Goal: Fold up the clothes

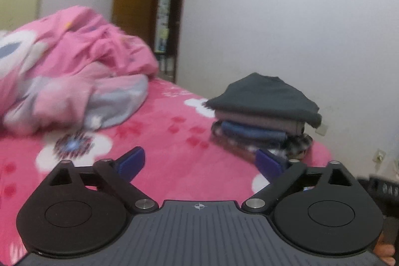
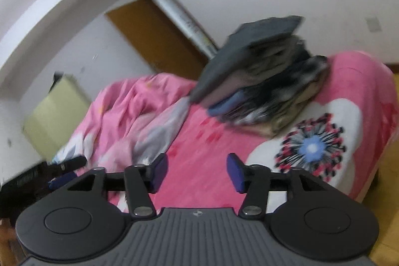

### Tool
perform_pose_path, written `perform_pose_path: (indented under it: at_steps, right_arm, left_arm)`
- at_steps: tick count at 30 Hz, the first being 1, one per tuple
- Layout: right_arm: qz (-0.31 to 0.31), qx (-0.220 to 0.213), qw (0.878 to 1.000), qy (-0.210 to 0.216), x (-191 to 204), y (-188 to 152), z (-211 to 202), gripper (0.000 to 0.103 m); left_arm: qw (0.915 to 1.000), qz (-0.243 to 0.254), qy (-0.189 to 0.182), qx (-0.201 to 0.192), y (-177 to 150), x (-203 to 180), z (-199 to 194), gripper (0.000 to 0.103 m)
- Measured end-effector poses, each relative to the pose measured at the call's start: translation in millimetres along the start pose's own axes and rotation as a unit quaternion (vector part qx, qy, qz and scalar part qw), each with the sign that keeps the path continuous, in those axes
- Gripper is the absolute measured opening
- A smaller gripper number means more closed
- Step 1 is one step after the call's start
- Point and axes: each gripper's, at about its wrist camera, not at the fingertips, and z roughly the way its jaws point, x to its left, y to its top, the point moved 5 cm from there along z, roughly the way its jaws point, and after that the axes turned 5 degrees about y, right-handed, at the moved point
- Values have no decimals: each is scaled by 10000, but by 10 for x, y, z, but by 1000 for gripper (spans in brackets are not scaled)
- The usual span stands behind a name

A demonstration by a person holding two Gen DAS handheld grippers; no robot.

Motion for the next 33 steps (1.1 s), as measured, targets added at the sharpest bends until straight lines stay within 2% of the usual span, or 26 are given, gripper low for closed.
perform_pose_path:
  at_steps: [1, 4, 7, 9, 10, 11, 16, 19, 21, 23, 26, 29, 32, 33]
  right_arm:
    - [-164, 50, 9999, -7, 127, -36, -24, 68]
    - [-636, 173, 9978, -19, 508, -135, -109, 73]
    - [-885, 183, 9959, 77, 862, -213, -259, 80]
    - [-1007, 139, 9947, 137, 1058, -254, -345, 87]
    - [-1037, 93, 9944, 181, 1163, -273, -393, 93]
    - [-1038, 31, 9943, 245, 1261, -289, -441, 98]
    - [-894, -54, 9937, 675, 1716, -397, -580, 103]
    - [-501, 246, 9927, 1071, 1964, -498, -536, 103]
    - [-329, 405, 9920, 1147, 2094, -558, -490, 103]
    - [-442, 400, 9941, 909, 2224, -612, -462, 103]
    - [-903, 153, 9955, 231, 2344, -648, -476, 103]
    - [-1439, 10, 9885, -456, 2375, -639, -519, 103]
    - [-1857, -142, 9760, -1126, 2336, -612, -583, 103]
    - [-1948, -155, 9735, -1190, 2315, -599, -613, 103]
  left_arm:
    - [9999, -114, 18, 35, -84, 13, -129, 98]
    - [9991, -390, 70, 168, -157, 111, -310, 100]
    - [9982, -550, 229, 113, -174, 288, -488, 102]
    - [9977, -567, 361, 65, -180, 397, -615, 103]
    - [9975, -579, 409, 25, -179, 456, -707, 103]
    - [9970, -635, 440, -25, -195, 523, -810, 103]
    - [9913, -1155, 628, -117, -251, 943, -1203, 103]
    - [9866, -1309, 973, -107, -317, 1194, -1388, 103]
    - [9838, -1344, 1179, -116, -361, 1320, -1490, 103]
    - [9810, -1428, 1313, -94, -397, 1410, -1566, 103]
    - [9781, -1530, 1413, -55, -431, 1496, -1628, 103]
    - [9786, -1499, 1407, -16, -441, 1465, -1614, 103]
    - [9825, -1355, 1281, 24, -416, 1348, -1516, 103]
    - [9840, -1289, 1234, 31, -406, 1302, -1480, 103]
